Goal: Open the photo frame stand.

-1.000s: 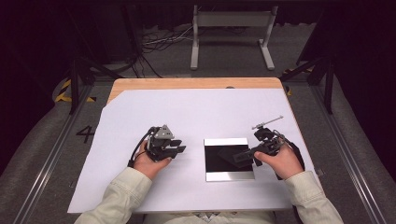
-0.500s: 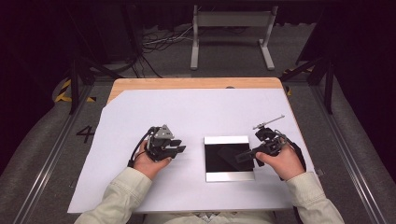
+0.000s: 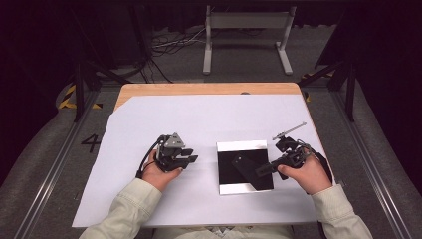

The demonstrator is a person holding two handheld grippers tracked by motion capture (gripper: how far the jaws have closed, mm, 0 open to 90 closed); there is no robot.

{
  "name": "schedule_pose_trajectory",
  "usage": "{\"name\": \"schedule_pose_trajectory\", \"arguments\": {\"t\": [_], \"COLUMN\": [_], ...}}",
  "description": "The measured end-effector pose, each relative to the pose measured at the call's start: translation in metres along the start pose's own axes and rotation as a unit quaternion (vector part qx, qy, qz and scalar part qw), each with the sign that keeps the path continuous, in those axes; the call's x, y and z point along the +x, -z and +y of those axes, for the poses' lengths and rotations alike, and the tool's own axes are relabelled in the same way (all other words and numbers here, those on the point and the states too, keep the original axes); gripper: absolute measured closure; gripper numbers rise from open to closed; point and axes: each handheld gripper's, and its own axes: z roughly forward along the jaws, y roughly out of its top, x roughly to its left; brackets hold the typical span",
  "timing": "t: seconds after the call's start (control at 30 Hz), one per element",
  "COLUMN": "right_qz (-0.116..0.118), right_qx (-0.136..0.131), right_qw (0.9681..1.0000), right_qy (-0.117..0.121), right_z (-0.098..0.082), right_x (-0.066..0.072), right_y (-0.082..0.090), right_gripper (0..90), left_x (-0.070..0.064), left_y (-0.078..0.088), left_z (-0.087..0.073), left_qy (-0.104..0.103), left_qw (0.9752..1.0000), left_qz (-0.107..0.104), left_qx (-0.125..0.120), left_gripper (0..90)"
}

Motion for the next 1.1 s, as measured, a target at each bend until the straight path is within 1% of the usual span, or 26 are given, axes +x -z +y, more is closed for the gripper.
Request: {"name": "schedule_pose_trajectory", "arguments": {"t": [0.1, 0.2, 0.3, 0.37, 0.4, 0.43, 0.47, 0.53, 0.57, 0.67, 0.8, 0.87, 0.93, 1.03, 1.1], "right_qz": [0.011, 0.033, 0.040, 0.058, 0.077, 0.078, 0.078, 0.072, 0.072, 0.069, 0.048, 0.037, 0.023, 0.013, -0.002], "right_qx": [0.003, -0.001, -0.001, -0.008, -0.014, -0.017, -0.017, -0.021, -0.021, -0.033, -0.058, -0.072, -0.088, -0.105, -0.123], "right_qw": [0.9999, 0.9993, 0.9990, 0.9979, 0.9963, 0.9959, 0.9959, 0.9958, 0.9958, 0.9953, 0.9949, 0.9941, 0.9928, 0.9911, 0.9882], "right_qy": [0.005, 0.016, 0.022, 0.029, 0.036, 0.042, 0.042, 0.051, 0.051, 0.059, 0.067, 0.072, 0.078, 0.081, 0.090], "right_z": [-0.001, -0.001, 0.000, 0.000, 0.001, 0.002, 0.002, 0.003, 0.003, 0.003, 0.006, 0.008, 0.010, 0.012, 0.014], "right_x": [0.003, 0.006, 0.009, 0.012, 0.016, 0.019, 0.019, 0.025, 0.025, 0.027, 0.029, 0.030, 0.031, 0.030, 0.029], "right_y": [0.003, 0.006, 0.007, 0.008, 0.009, 0.009, 0.009, 0.009, 0.009, 0.009, 0.011, 0.012, 0.011, 0.010, 0.008], "right_gripper": [78.2, 82.0, 83.5, 86.4, 87.9, 88.0, 88.0, 88.2, 88.2, 88.2, 88.2, 88.2, 88.2, 88.1, 88.1], "left_x": [0.000, 0.000, 0.000, 0.000, 0.000, 0.000, 0.000, 0.000, 0.000, 0.000, 0.001, 0.000, 0.000, 0.000, 0.000], "left_y": [0.000, 0.000, 0.000, 0.000, 0.000, 0.000, 0.000, 0.000, 0.000, 0.000, 0.000, 0.000, 0.000, 0.001, 0.001], "left_z": [0.000, 0.000, 0.000, 0.000, 0.000, 0.000, 0.000, 0.000, 0.000, 0.000, 0.000, 0.000, -0.001, -0.001, -0.002], "left_qy": [0.000, 0.000, -0.001, -0.001, -0.001, 0.000, 0.000, 0.000, -0.001, 0.000, -0.001, -0.001, -0.001, 0.001, 0.004], "left_qw": [1.0000, 1.0000, 1.0000, 1.0000, 1.0000, 1.0000, 1.0000, 1.0000, 1.0000, 1.0000, 1.0000, 1.0000, 1.0000, 1.0000, 1.0000], "left_qz": [0.000, 0.001, 0.001, 0.001, 0.001, 0.001, 0.001, 0.001, 0.001, 0.001, 0.002, 0.002, 0.003, 0.004, 0.004], "left_qx": [0.000, 0.001, 0.001, 0.001, 0.001, 0.000, 0.000, 0.001, 0.001, 0.000, 0.002, 0.002, 0.003, 0.003, 0.001], "left_gripper": [67.3, 67.3, 67.2, 67.2, 67.2, 67.2, 67.2, 67.2, 67.2, 67.2, 67.2, 67.2, 67.1, 67.1, 67.1]}}
